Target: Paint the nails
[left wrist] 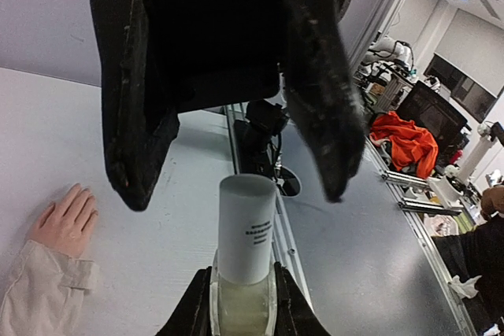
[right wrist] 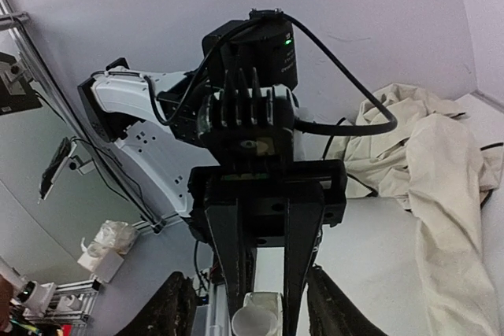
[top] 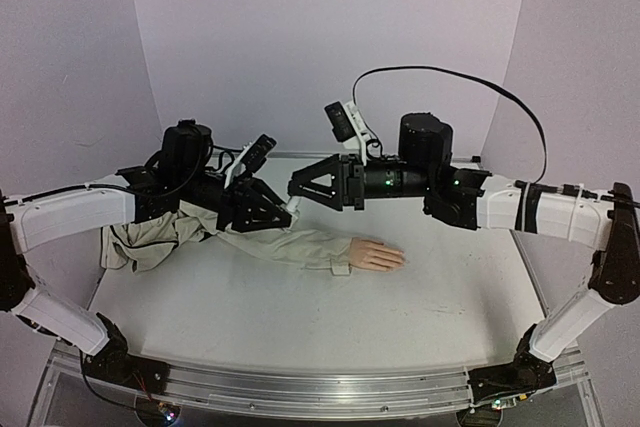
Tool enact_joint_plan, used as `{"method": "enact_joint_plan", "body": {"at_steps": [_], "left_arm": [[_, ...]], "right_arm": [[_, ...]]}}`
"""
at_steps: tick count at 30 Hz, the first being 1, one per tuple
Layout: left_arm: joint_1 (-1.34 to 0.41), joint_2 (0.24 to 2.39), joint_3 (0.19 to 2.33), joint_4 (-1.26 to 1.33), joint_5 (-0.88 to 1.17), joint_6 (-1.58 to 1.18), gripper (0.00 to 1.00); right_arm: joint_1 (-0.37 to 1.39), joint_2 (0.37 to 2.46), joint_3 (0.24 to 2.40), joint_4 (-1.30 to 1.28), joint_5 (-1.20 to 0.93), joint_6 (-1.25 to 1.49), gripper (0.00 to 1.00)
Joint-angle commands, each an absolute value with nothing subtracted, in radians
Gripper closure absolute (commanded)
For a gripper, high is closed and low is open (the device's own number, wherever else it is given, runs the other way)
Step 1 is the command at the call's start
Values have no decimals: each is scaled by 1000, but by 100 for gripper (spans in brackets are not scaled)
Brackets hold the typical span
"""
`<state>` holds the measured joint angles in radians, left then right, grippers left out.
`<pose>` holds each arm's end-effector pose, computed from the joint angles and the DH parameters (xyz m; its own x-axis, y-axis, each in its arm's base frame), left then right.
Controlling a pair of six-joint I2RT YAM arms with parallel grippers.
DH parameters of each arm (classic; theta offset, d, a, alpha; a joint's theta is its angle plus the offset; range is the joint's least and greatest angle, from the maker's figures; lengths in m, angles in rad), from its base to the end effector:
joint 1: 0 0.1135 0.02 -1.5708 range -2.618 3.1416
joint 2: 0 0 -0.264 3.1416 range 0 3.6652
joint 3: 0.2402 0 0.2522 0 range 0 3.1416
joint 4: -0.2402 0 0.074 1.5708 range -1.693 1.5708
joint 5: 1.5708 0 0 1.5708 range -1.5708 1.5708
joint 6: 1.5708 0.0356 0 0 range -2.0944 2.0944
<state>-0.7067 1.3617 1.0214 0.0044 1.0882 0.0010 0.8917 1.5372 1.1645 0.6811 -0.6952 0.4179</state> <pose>0.2089 -0.2198 0.3167 -0.2497 0.2138 -0.9444 0.9376 -0.1903 -0.2910 0.2069 0.2926 0.3748 -0.2238 0.2189 -0.9497 -0.9738 -0.0891 0.2090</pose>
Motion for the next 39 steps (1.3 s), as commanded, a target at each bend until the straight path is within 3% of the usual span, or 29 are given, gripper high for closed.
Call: {"method": "enact_joint_plan", "body": {"at_steps": [1, 8, 16, 18, 23, 26, 28, 30, 34, 39], "left_arm": [[-702, 1348, 1069, 52, 1200, -29, 100], [-702, 1341, 1067, 52, 1194, -25, 100], [-698, 1322, 1058, 52, 1063, -41, 100], [-691, 1302, 1043, 53, 954, -37, 100], [-687, 1228, 963, 52, 253, 30, 100], [-696, 1217, 929, 22, -308, 115, 100], [-703, 1222, 934, 13, -502, 190, 100], [-707, 1215, 940, 14, -516, 220, 100], [-707, 1175, 920, 15, -205, 182, 100], [-708, 1161, 928, 15, 62, 192, 100]], "right_arm": [[894, 1577, 1213, 797, -802, 442, 56], [896, 1615, 1240, 813, -833, 451, 60], [910, 1636, 1247, 820, -830, 445, 100], [912, 1640, 1242, 820, -801, 441, 100], [916, 1671, 1255, 800, -655, 476, 100], [929, 1706, 1271, 773, -438, 600, 100], [940, 1729, 1286, 737, -284, 729, 100], [971, 1757, 1329, 679, -129, 811, 100], [1048, 1807, 1456, 564, 75, 839, 100], [1065, 1786, 1474, 560, 154, 840, 100]]}}
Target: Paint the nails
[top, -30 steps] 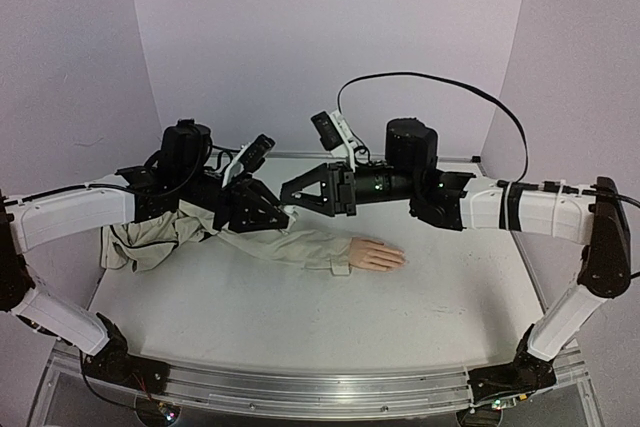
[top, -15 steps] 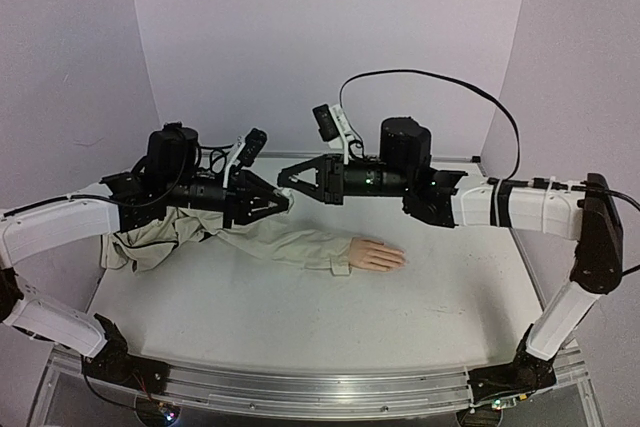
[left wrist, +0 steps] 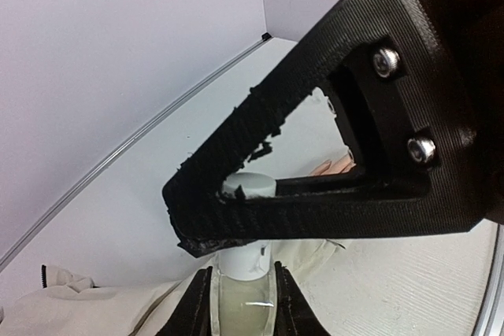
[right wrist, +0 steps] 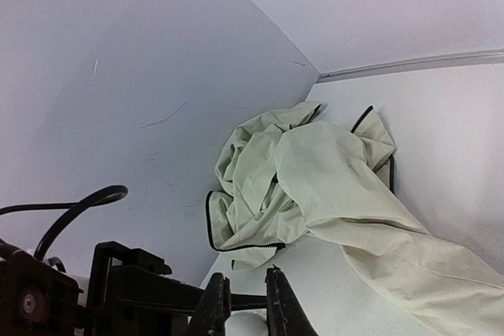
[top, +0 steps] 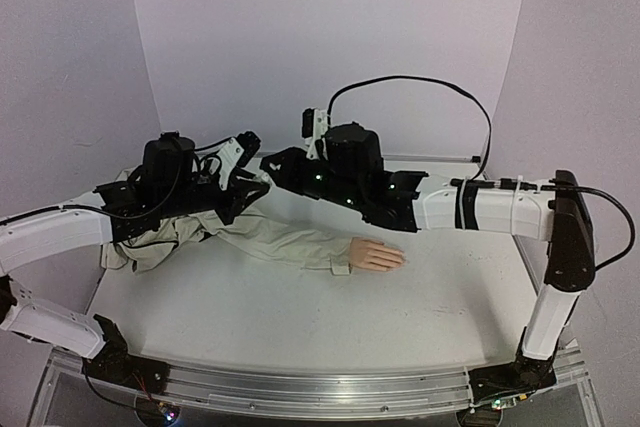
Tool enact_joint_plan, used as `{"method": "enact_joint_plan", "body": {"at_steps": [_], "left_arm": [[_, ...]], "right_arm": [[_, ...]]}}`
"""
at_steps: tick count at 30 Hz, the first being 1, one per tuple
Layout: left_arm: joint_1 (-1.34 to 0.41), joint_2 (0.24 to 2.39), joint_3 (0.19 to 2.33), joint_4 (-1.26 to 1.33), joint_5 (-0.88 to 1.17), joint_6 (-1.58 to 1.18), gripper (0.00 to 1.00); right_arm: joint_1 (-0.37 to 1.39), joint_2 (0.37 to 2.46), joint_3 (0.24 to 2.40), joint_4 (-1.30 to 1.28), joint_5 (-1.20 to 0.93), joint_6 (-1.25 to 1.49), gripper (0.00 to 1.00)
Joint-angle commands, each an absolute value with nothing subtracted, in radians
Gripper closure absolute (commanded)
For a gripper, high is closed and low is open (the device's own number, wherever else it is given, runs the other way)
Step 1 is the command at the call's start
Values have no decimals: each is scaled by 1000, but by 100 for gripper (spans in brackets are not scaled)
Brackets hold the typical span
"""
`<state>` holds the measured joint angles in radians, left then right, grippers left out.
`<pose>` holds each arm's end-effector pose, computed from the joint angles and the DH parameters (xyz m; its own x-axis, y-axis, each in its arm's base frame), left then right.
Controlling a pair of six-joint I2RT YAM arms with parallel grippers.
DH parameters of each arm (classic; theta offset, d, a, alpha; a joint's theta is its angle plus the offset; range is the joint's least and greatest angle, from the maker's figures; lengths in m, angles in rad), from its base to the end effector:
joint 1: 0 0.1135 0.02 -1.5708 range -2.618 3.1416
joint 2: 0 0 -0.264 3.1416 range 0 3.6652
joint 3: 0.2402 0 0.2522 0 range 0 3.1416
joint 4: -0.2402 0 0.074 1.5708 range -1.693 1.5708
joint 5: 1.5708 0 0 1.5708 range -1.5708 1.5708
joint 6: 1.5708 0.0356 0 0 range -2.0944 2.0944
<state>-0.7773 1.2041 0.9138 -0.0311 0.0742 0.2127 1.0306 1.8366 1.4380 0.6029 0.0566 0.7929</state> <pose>0.1985 -0.1991 0.3127 -0.0619 0.3562 -0.9324 0.7802 0.5998 0.1774 0.2309 0.3812 0.3507 -0.5164 0.5218 -0.6790 -0.6552 0.2697 0.7056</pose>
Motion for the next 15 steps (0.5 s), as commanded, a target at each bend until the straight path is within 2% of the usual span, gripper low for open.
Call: {"method": "enact_joint_plan", "body": {"at_steps": [1, 3, 4, 6, 8, 10, 13, 15], "left_arm": [[-708, 1158, 929, 15, 82, 195, 100], [-707, 1153, 929, 15, 124, 202, 100], [-709, 1150, 929, 15, 148, 205, 100], [-708, 1144, 929, 17, 213, 213, 100], [-707, 1139, 931, 19, 296, 222, 100], [-707, 1135, 930, 23, 410, 234, 100], [-708, 1136, 932, 28, 582, 238, 100], [-707, 1152, 939, 32, 687, 232, 100]], "right_arm": [[1065, 1766, 1458, 571, 162, 830, 100], [1064, 1732, 1434, 591, 162, 780, 100], [1062, 1714, 1426, 598, 151, 738, 94], [1053, 1679, 1413, 597, 95, 624, 62], [1029, 1629, 1378, 599, 20, 544, 41], [985, 1576, 1334, 602, -109, 479, 25], [919, 1506, 1262, 601, -344, 376, 17], [898, 1480, 1234, 585, -475, 325, 17]]}}
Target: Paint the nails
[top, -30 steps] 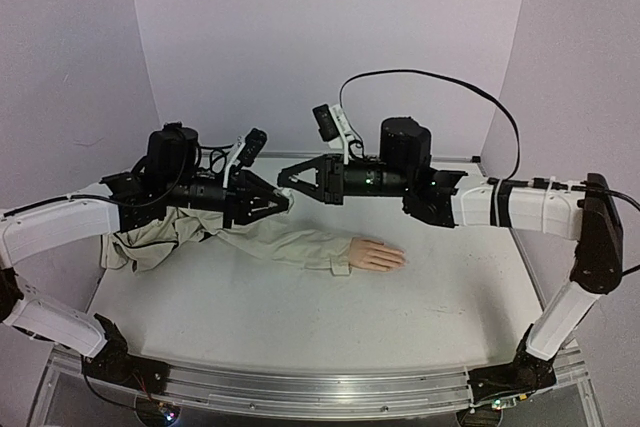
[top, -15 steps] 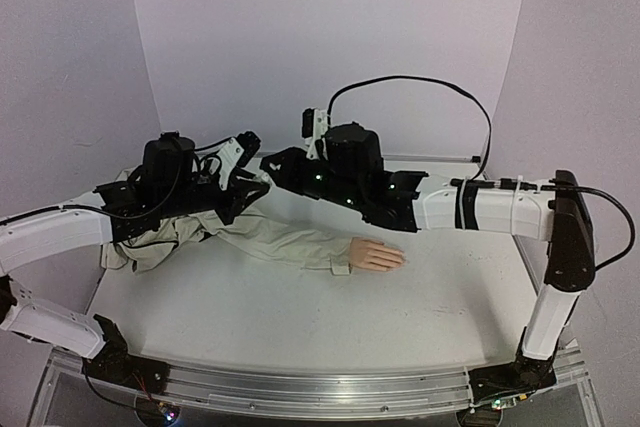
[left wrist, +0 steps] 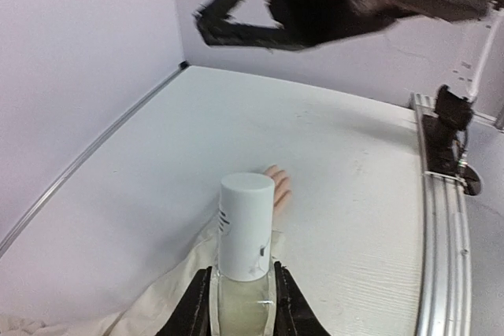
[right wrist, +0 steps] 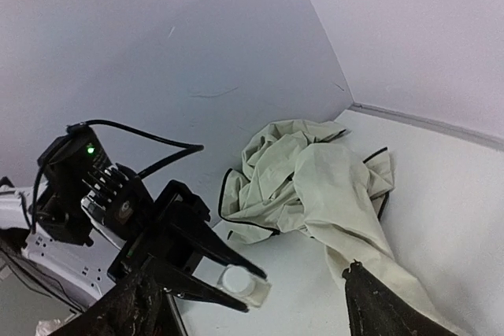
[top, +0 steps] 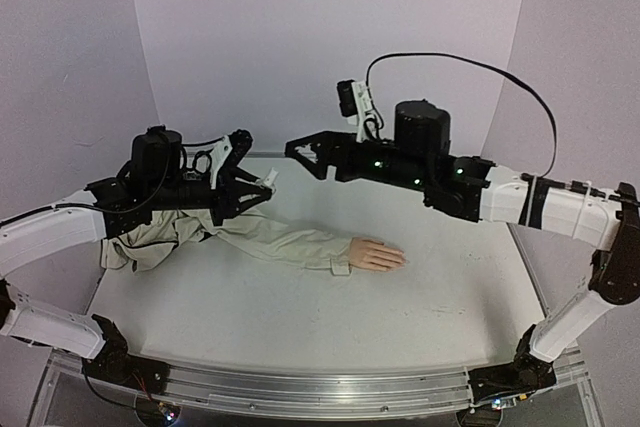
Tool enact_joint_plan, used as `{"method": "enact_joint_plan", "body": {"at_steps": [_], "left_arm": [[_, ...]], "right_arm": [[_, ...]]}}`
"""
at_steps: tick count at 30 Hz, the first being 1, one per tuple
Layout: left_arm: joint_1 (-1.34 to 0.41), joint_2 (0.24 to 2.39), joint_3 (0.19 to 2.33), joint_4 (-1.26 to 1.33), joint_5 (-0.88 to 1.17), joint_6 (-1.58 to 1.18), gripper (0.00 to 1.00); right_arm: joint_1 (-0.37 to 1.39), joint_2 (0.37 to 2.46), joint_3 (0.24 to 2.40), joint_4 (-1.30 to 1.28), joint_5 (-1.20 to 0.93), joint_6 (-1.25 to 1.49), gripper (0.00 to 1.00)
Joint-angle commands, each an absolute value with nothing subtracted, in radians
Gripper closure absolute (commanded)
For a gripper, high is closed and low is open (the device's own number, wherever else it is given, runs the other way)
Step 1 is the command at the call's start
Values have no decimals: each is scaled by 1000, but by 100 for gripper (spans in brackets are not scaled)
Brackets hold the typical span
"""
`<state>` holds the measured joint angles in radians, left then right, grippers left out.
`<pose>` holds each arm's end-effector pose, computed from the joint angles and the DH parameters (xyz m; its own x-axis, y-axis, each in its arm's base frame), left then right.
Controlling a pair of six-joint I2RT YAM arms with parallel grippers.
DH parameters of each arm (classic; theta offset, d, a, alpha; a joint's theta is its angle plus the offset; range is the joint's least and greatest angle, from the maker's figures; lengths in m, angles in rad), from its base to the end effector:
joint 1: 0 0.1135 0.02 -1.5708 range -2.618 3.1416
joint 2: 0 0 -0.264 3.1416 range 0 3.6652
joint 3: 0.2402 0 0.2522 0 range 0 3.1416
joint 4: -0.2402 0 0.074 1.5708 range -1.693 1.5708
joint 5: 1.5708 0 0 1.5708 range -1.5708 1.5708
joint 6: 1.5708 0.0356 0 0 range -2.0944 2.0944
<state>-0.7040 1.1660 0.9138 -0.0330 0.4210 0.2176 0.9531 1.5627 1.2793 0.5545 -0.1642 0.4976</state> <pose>0.1967 -0.1861 0.3232 -0.0173 0.2732 -0.9618 0.9150 0.3921 0.0949 0.2124 0.3090 0.3958 -0.2911 0.4033 -0.8675 -0.8609 0.2851 0.4214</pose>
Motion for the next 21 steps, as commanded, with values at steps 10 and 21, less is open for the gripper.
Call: {"method": "enact_joint_plan", "body": {"at_steps": [10, 21], "left_arm": [[-707, 1220, 974, 33, 894, 178, 100], [-707, 1217, 975, 33, 902, 175, 100]], "right_arm": [[916, 1523, 1282, 446, -663, 221, 25], [941, 1602, 1354, 425, -642, 201, 60]]}}
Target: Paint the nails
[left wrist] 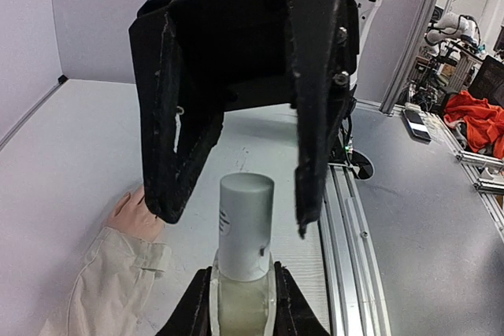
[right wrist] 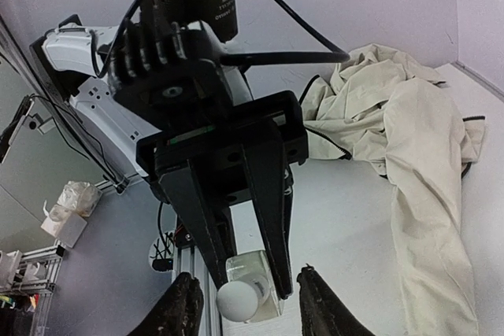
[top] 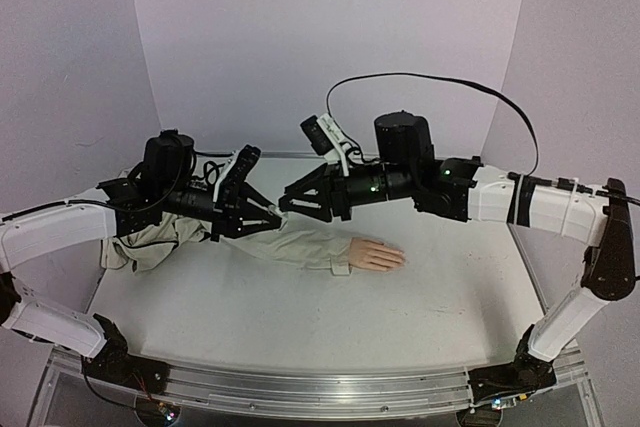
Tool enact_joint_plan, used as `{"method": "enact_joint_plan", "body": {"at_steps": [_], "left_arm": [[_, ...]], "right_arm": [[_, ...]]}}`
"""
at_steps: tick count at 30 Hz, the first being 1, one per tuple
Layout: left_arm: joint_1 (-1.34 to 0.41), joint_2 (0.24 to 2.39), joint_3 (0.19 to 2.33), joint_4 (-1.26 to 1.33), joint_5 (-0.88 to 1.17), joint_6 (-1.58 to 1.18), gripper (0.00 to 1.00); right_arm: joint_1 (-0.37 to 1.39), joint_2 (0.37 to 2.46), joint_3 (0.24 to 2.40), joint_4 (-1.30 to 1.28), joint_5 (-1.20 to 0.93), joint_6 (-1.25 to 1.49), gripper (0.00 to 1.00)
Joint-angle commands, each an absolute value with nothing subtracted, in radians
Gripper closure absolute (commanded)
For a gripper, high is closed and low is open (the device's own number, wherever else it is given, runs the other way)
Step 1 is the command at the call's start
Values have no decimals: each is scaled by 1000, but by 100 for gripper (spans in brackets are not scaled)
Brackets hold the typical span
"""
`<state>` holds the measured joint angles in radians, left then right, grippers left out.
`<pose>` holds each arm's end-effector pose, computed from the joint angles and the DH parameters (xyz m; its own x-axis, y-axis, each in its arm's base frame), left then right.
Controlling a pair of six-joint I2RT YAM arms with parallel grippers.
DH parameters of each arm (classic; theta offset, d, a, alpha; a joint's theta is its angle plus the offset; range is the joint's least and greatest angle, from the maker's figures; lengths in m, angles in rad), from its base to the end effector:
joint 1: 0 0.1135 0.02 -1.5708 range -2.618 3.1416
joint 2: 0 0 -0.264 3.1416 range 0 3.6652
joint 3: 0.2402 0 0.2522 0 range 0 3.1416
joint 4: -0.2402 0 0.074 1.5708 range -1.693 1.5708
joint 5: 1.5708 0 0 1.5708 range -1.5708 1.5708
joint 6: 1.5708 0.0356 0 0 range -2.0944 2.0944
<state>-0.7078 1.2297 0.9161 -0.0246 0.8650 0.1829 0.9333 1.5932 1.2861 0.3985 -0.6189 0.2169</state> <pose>0.1912 -0.1993 0.3116 -0.0720 0.2169 -0.9735 0.9970 -0.0137 -0.0767 0.2096 0.3177 0.3700 -0.1618 0.0761 -0.9839 -0.9867 0.0043 0.1626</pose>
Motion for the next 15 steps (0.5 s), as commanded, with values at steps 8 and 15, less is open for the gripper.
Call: {"method": "enact_joint_plan", "body": {"at_steps": [8, 15], "left_arm": [[-707, 1219, 979, 33, 896, 166, 100], [-707, 1231, 989, 32, 843, 129, 100]], "right_arm": [[946, 1619, 1368, 425, -650, 198, 90], [946, 1626, 1362, 429, -673, 199, 100]]}}
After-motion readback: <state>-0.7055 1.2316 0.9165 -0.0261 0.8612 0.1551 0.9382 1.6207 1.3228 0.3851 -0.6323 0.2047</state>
